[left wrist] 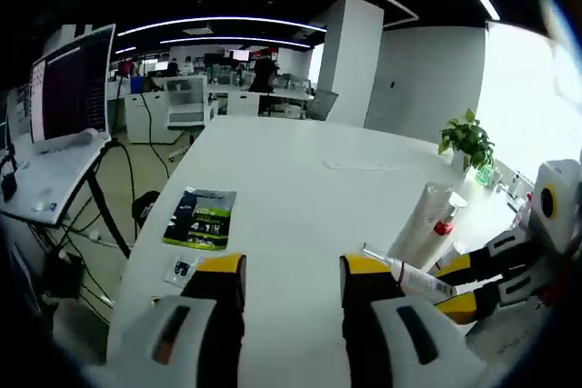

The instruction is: Arrange the skincare products in the storage area until every visible bottle or jar stands upright without overlapping.

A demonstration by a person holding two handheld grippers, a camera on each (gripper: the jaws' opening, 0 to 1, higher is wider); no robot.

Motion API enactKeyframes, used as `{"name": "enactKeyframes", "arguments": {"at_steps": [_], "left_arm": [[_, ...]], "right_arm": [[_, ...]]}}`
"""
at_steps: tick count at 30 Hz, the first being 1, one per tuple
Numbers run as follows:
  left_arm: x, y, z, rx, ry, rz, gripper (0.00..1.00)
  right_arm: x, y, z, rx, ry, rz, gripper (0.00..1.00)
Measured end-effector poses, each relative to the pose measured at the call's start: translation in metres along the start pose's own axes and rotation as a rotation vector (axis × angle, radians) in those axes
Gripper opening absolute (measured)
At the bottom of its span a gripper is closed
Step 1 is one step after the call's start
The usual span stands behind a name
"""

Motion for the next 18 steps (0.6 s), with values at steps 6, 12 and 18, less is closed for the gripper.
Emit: {"name": "enactKeyframes", "arguments": {"at_steps": [6, 12, 18], "left_arm": [[0.000, -0.014, -0.004, -0.131, -0.021, 0.114, 0.38], [0.006, -0.046, -0.003, -0.402, -0.054, 0.258, 0.38], [0.007, -0.066, 0.000, -0.592, -0.036, 0.329, 0.37]], "right_arm": [[0.010, -0.014, 0.001, -0.026, -0.107, -0.093, 0.13], [0.020, -0.015, 0.005, 0.025, -0.196, -0.173, 0.13], [0.030, -0.005, 0.008, 0.180, -0.281, -0.293, 0.13]]}}
Point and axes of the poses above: the point that each gripper's makers call its tool centre point, and the gripper's own axes: z roughly backward along the fingers, y roughly to its left, x roughly out of its top, the point moved 6 cm from there along z, roughly backward along the fingers, and after that the axes turned 7 degrees about -y, right-handed, at the moved point
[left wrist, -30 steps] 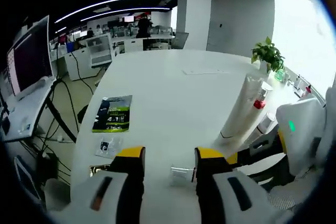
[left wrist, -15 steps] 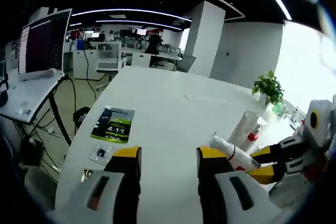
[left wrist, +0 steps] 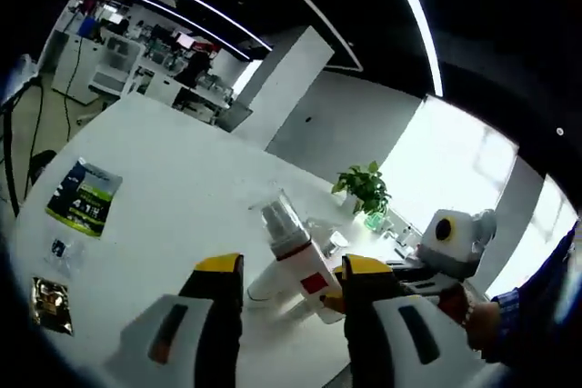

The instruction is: Arrange the skincare products in the storage area until every visible bottle or jar stands upright without overlapping.

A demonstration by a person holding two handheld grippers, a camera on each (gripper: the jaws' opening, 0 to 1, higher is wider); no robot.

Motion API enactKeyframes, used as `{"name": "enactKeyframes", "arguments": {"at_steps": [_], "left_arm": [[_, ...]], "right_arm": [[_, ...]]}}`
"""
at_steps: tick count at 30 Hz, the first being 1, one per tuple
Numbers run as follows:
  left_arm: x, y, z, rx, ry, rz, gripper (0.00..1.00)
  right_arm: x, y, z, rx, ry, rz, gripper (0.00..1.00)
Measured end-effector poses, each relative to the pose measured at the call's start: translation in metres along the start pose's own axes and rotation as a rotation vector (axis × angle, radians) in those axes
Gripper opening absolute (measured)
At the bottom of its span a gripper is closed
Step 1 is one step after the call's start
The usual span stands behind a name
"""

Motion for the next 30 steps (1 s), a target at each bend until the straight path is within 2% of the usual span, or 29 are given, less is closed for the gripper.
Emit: {"name": "enactKeyframes", "arguments": {"at_steps": [3, 5, 8, 12, 17, 21, 25, 28, 30], "left_arm": [[-0.001, -0.002, -0.001, -0.043, -0.003, 0.050, 0.36], [0.001, -0.004, -0.001, -0.066, -0.024, 0.083, 0.34], [0.003, -0.008, -0.001, -0.109, -0.043, 0.156, 0.28], [0.003, -0.005, -0.001, -0.114, -0.049, 0.196, 0.24], [-0.001, -0.013, -0.005, -0.158, -0.027, 0.198, 0.26], [-0.005, -0.020, -0.006, -0.177, 0.006, 0.157, 0.26], [-0.004, -0.023, -0.005, -0.189, 0.002, 0.147, 0.24], [-0.003, -0.023, -0.004, -0.195, 0.002, 0.167, 0.24], [-0.001, -0.021, -0.004, -0.179, -0.018, 0.153, 0.25]], "right_arm": [[0.001, 0.009, 0.000, 0.106, -0.008, -0.081, 0.13], [0.001, 0.013, -0.001, 0.144, -0.004, -0.111, 0.13], [-0.001, 0.018, -0.001, 0.184, 0.014, -0.096, 0.13], [0.000, 0.020, -0.001, 0.200, 0.006, -0.093, 0.13], [0.001, 0.025, 0.000, 0.250, -0.001, -0.124, 0.13], [0.000, 0.030, -0.001, 0.283, 0.009, -0.110, 0.13], [-0.003, 0.031, 0.000, 0.292, 0.017, -0.071, 0.13], [-0.002, 0.032, 0.000, 0.297, 0.019, -0.075, 0.13], [-0.002, 0.031, 0.001, 0.296, 0.023, -0.083, 0.13]]}}
Point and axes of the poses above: the point that each gripper's makers call its tool centre point, and the gripper's own axes: z roughly backward along the fingers, y roughly to its left, x roughly out of its top, the point moved 6 cm from there along z, roughly backward along the fingers, and after that the axes turned 7 degrees about -y, right-handed, at the moved point
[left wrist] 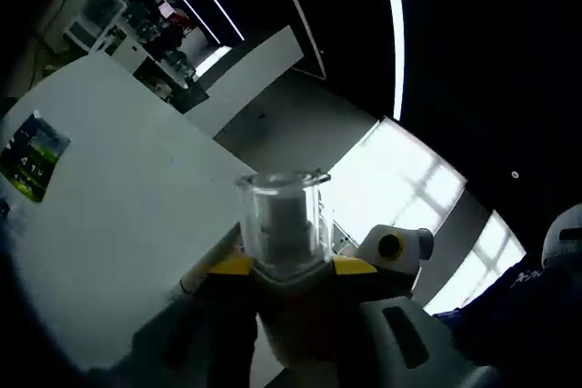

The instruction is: Arrange the skincare products in the storage area until every visible bottle or jar stands upright without overlapping.

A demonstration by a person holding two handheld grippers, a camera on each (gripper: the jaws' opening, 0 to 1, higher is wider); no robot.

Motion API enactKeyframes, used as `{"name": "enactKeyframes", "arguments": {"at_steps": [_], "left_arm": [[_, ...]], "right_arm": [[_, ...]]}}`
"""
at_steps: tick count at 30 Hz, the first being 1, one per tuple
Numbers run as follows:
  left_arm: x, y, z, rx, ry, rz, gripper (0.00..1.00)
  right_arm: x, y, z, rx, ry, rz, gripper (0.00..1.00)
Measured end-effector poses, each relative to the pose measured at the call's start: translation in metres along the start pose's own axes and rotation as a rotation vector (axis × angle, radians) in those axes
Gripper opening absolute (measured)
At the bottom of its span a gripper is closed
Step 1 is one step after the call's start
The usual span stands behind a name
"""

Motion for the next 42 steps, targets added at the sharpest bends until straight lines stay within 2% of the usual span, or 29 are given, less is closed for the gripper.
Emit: {"name": "enactKeyframes", "arguments": {"at_steps": [5, 6, 7, 8, 13, 16, 19, 21, 24, 29, 31, 35, 38, 39, 42], "left_arm": [[0.000, -0.001, 0.000, -0.008, 0.005, 0.012, 0.24], [0.000, 0.000, 0.000, 0.000, 0.005, -0.003, 0.23], [0.000, 0.000, 0.000, 0.013, 0.014, -0.018, 0.23], [-0.001, 0.002, 0.000, 0.024, 0.018, -0.038, 0.23], [-0.004, 0.002, 0.000, 0.053, 0.047, -0.105, 0.22], [-0.002, 0.005, 0.002, 0.082, 0.042, -0.136, 0.22], [0.001, 0.011, 0.005, 0.123, 0.021, -0.135, 0.22], [0.002, 0.014, 0.006, 0.141, 0.014, -0.126, 0.22], [0.001, 0.020, 0.007, 0.182, 0.031, -0.148, 0.22], [-0.006, 0.020, 0.004, 0.192, 0.080, -0.200, 0.22], [-0.010, 0.018, 0.002, 0.192, 0.113, -0.235, 0.22], [-0.021, 0.018, 0.000, 0.221, 0.205, -0.371, 0.22], [-0.030, 0.014, -0.002, 0.226, 0.277, -0.492, 0.22], [-0.033, 0.012, -0.003, 0.227, 0.299, -0.553, 0.22], [-0.043, 0.007, -0.005, 0.206, 0.367, -0.655, 0.22]], "right_arm": [[-0.004, 0.000, -0.001, -0.001, 0.015, 0.018, 0.14], [-0.004, 0.001, -0.002, -0.004, 0.014, 0.019, 0.14], [-0.005, -0.003, -0.002, -0.030, 0.019, 0.058, 0.14], [-0.006, -0.002, -0.003, -0.012, 0.021, 0.079, 0.14], [-0.009, -0.006, -0.003, -0.023, 0.044, 0.064, 0.15], [-0.008, -0.008, 0.000, -0.028, 0.048, 0.056, 0.15], [-0.006, -0.013, 0.005, -0.050, 0.060, 0.051, 0.17], [-0.003, -0.017, 0.011, -0.079, 0.066, 0.086, 0.18], [0.007, -0.019, 0.019, -0.095, 0.042, 0.168, 0.19], [0.023, -0.021, 0.029, -0.107, -0.050, 0.204, 0.21], [0.028, -0.022, 0.029, -0.116, -0.092, 0.189, 0.21], [0.033, -0.019, 0.027, -0.104, -0.145, 0.158, 0.27], [0.029, -0.018, 0.023, -0.101, -0.131, 0.145, 0.29], [0.027, -0.019, 0.021, -0.102, -0.113, 0.153, 0.30], [0.023, -0.014, 0.018, -0.090, -0.073, 0.194, 0.30]]}}
Point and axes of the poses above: the point that each gripper's makers call its tool centre point, and the gripper's own axes: z roughly backward along the fingers, y roughly to its left, x roughly out of its top, the point moved 6 cm from there along z, roughly backward along the fingers, and after that the axes turned 7 degrees about -y, right-handed, at the moved point
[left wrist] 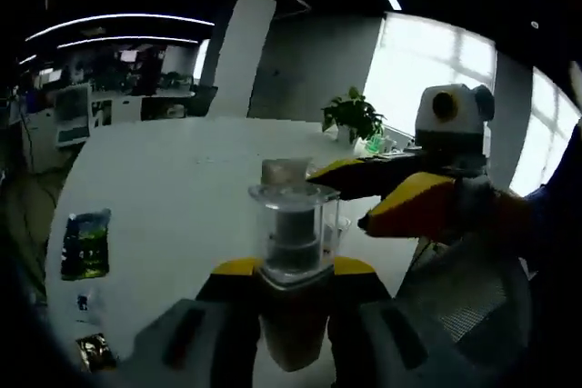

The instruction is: Arrange the skincare products in the storage area until every visible bottle or jar stands upright without overlapping.

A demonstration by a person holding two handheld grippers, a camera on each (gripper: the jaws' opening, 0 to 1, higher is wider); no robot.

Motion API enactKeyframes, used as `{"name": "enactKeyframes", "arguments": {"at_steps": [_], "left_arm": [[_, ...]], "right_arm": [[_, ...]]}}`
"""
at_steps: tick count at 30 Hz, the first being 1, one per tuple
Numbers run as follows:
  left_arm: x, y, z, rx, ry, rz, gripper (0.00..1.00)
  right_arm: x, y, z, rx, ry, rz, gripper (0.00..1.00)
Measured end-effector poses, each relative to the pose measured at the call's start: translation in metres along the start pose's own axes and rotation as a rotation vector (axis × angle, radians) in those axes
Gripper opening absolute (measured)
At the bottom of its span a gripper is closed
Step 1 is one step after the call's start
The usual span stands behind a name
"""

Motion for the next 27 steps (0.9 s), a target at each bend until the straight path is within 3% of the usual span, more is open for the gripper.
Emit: {"name": "enactKeyframes", "arguments": {"at_steps": [3, 7, 10, 11, 13, 14, 18, 21, 23, 27], "left_arm": [[-0.004, -0.008, -0.002, -0.020, 0.042, -0.092, 0.22], [-0.007, -0.015, -0.004, -0.040, 0.058, -0.181, 0.23], [-0.010, -0.018, -0.005, -0.046, 0.077, -0.234, 0.22], [-0.010, -0.019, -0.005, -0.048, 0.079, -0.249, 0.22], [-0.011, -0.021, -0.006, -0.053, 0.091, -0.283, 0.23], [-0.012, -0.022, -0.008, -0.055, 0.088, -0.302, 0.23], [-0.012, -0.019, -0.009, -0.053, 0.084, -0.317, 0.24], [-0.021, -0.011, -0.007, -0.018, 0.164, -0.311, 0.31], [-0.024, -0.008, -0.008, -0.004, 0.178, -0.318, 0.36], [-0.031, -0.001, -0.007, 0.032, 0.251, -0.323, 0.33]], "right_arm": [[-0.001, 0.003, 0.000, 0.023, 0.024, 0.025, 0.29], [-0.010, 0.009, 0.001, 0.106, 0.157, 0.071, 0.15], [-0.006, 0.009, 0.002, 0.143, 0.258, 0.170, 0.15], [-0.005, 0.009, 0.002, 0.144, 0.274, 0.171, 0.15], [-0.006, 0.009, 0.004, 0.160, 0.375, 0.142, 0.14], [-0.004, 0.008, 0.003, 0.185, 0.415, 0.169, 0.14], [-0.001, 0.010, -0.002, 0.237, 0.492, 0.287, 0.13], [-0.002, -0.006, -0.004, 0.164, 0.586, 0.389, 0.13], [-0.008, -0.016, -0.006, 0.119, 0.637, 0.401, 0.13], [-0.029, -0.030, -0.006, 0.033, 0.738, 0.441, 0.13]]}}
Point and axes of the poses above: the point that each gripper's makers call its tool centre point, and the gripper's own axes: z roughly backward along the fingers, y roughly to its left, x roughly out of its top, the point moved 6 cm from there along z, roughly backward along the fingers, and after that the axes turned 7 degrees about -y, right-handed, at the moved point
